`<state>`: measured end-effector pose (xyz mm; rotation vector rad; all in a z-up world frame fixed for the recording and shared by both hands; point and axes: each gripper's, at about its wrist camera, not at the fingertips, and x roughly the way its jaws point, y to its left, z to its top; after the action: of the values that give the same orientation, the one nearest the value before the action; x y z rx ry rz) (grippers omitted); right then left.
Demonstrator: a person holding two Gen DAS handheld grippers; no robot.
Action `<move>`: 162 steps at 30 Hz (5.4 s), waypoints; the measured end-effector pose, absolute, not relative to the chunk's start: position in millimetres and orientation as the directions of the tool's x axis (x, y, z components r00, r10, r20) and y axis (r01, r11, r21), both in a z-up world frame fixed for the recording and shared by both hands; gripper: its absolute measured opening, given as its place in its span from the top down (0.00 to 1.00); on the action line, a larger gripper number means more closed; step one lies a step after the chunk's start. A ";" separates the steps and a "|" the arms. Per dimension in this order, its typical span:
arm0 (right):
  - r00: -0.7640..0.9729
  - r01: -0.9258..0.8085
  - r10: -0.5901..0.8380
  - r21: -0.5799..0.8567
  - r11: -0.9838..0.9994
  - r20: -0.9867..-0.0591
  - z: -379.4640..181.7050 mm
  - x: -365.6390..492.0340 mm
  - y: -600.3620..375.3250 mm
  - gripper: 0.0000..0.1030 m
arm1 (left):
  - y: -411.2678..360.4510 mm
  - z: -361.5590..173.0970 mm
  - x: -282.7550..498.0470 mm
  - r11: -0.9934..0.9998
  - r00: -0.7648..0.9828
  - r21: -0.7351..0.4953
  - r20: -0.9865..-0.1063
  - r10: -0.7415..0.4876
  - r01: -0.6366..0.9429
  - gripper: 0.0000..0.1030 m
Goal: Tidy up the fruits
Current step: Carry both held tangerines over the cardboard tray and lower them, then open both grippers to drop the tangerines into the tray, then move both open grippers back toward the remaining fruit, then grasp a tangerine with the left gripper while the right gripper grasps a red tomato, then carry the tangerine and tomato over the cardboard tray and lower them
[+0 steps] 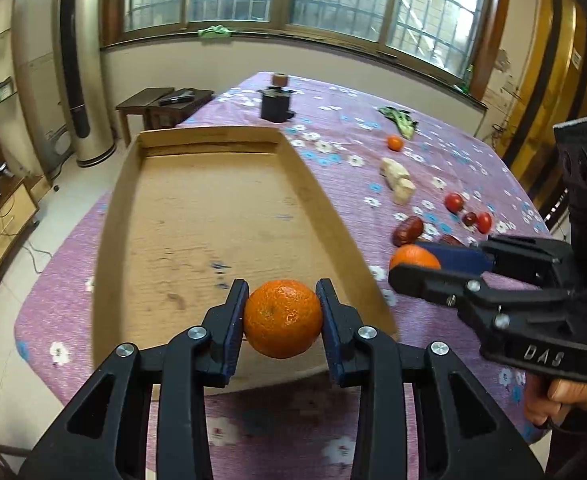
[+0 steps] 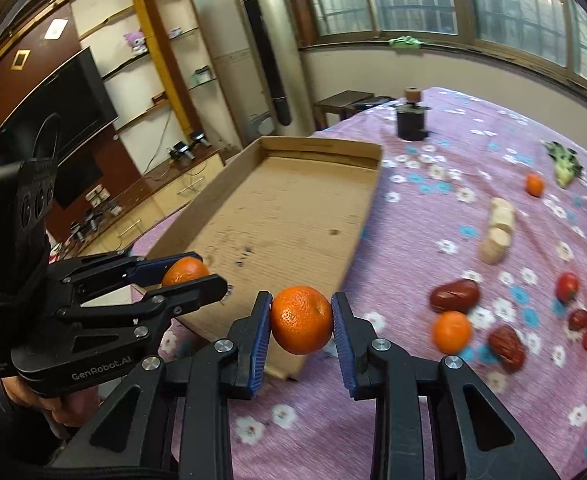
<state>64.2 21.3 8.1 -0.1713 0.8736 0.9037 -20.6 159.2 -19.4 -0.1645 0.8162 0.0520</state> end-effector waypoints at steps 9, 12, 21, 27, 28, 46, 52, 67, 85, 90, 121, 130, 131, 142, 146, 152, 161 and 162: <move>0.239 -0.785 0.590 0.205 0.585 -0.771 -22.0 64.6 69.0 0.71 | 187.2 -36.3 -16.2 0.977 0.654 -0.114 -0.756 0.032 -0.180 0.69; 0.221 -0.792 0.578 0.201 0.577 -0.786 -30.0 68.2 79.1 0.70 | 190.5 -40.9 -12.8 0.977 0.647 -0.100 -0.761 0.048 -0.189 0.69; 0.187 -0.810 0.536 0.180 0.558 -0.824 -49.3 72.2 94.3 0.68 | 197.7 -59.9 -4.7 0.974 0.589 -0.097 -0.807 0.044 -0.206 0.68; 0.216 -0.818 0.516 0.135 0.559 -0.829 -48.7 68.9 95.4 0.57 | 193.8 -66.1 -4.6 0.975 0.559 -0.059 -0.826 0.074 -0.216 0.67; 0.218 -0.819 0.515 0.132 0.558 -0.829 -48.6 68.9 94.7 0.56 | 194.1 -65.8 -5.1 0.974 0.558 -0.062 -0.826 0.072 -0.218 0.65; 0.322 -0.774 0.564 0.132 0.620 -0.760 -1.6 62.9 28.8 0.43 | 170.1 -28.5 -14.7 0.980 0.628 -0.032 -0.771 0.102 -0.198 0.45; 0.364 -0.726 0.538 0.130 0.676 -0.760 1.6 68.1 -5.9 0.43 | 151.9 -24.6 -12.1 0.985 0.636 -0.034 -0.767 0.082 -0.168 0.45; 0.471 -0.598 0.435 0.085 0.797 -0.767 3.4 74.9 -93.6 0.34 | 105.2 -16.9 -4.1 0.995 0.651 -0.061 -0.759 0.004 -0.077 0.45; 0.519 -0.479 0.368 0.094 0.873 -0.772 -6.2 93.2 -163.2 0.34 | 30.5 -23.5 24.0 0.993 0.622 -0.089 -0.774 -0.118 0.079 0.45; 0.526 -0.440 0.342 0.095 0.893 -0.779 -15.0 105.5 -178.5 0.34 | 23.0 -32.6 36.4 0.991 0.603 -0.104 -0.787 -0.133 0.083 0.45; 0.563 -0.332 0.243 0.053 0.942 -0.790 -52.5 207.7 -199.7 0.71 | 11.8 -76.5 104.4 0.988 0.549 -0.140 -0.822 -0.149 0.059 0.71; 0.590 -0.351 0.283 0.075 0.933 -0.756 -29.6 174.9 -195.7 0.71 | 9.4 -63.8 86.0 0.984 0.560 -0.149 -0.810 -0.176 0.093 0.71; 0.593 -0.356 0.292 0.081 0.931 -0.750 -25.8 170.2 -194.1 0.72 | 10.4 -61.8 83.9 0.984 0.564 -0.150 -0.807 -0.177 0.094 0.71; 0.571 -0.430 0.409 0.165 0.887 -0.711 -0.2 127.9 -168.8 0.72 | 31.5 -40.4 57.9 0.988 0.612 -0.135 -0.777 -0.149 0.069 0.71; 0.558 -0.458 0.436 0.176 0.872 -0.707 1.6 117.7 -155.8 0.72 | 42.9 -35.3 48.0 0.992 0.627 -0.122 -0.770 -0.123 0.045 0.71; 0.536 -0.497 0.468 0.186 0.848 -0.702 3.7 106.5 -134.8 0.72 | 58.4 -29.3 35.9 0.993 0.644 -0.115 -0.758 -0.098 0.016 0.71; 0.515 -0.550 0.501 0.181 0.816 -0.695 12.3 92.9 -105.9 0.72 | 80.5 -21.6 21.3 0.992 0.668 -0.127 -0.740 -0.080 -0.021 0.71; 0.511 -0.555 0.504 0.181 0.812 -0.696 12.5 92.0 -102.6 0.72 | 82.3 -21.5 19.8 0.991 0.669 -0.128 -0.739 -0.079 -0.025 0.71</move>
<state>92.0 -102.6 12.5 -0.0680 0.8140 0.6380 19.8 82.3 -21.5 -0.1313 0.8386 -0.0306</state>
